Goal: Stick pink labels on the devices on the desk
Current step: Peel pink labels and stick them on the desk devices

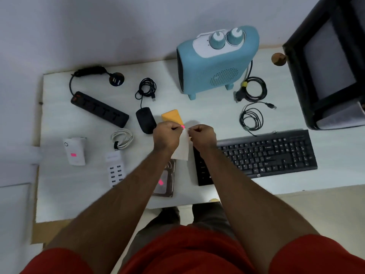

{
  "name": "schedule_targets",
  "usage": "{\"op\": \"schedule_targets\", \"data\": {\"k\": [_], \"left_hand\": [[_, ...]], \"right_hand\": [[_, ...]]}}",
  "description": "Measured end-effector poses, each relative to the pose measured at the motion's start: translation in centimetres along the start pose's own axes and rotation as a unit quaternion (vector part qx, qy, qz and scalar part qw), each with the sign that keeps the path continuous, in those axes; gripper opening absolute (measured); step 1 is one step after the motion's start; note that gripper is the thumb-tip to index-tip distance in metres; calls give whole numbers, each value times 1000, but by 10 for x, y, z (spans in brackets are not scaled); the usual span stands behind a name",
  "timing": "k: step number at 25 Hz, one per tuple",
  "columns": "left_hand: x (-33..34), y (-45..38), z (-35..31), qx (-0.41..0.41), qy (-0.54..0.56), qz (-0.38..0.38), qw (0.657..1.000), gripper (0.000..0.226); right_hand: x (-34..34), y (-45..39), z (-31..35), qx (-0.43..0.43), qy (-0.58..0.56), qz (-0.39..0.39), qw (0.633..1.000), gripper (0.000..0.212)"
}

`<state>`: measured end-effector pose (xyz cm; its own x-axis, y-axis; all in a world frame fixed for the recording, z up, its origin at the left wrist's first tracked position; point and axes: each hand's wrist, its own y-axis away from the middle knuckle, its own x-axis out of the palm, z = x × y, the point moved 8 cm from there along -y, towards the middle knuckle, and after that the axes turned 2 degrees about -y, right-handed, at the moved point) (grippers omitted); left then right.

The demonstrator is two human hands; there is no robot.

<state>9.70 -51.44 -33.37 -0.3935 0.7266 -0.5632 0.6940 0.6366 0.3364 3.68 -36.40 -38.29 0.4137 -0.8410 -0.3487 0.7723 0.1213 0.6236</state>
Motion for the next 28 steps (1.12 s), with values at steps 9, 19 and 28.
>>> {"op": "schedule_targets", "data": {"k": [9,19,28], "left_hand": [[34,-21,-2,-18,-61,-26,998,18],[-10,-26,-54,-38,69,-168,983,24],[-48,-68,-76,-32,120,-204,971,22]], "right_hand": [[-21,-37,14,-50,138,-1,989,21],[-59,21,184,-499,198,-133,833,33],[-2,-29,257,-380,606,-33,698,74]]}}
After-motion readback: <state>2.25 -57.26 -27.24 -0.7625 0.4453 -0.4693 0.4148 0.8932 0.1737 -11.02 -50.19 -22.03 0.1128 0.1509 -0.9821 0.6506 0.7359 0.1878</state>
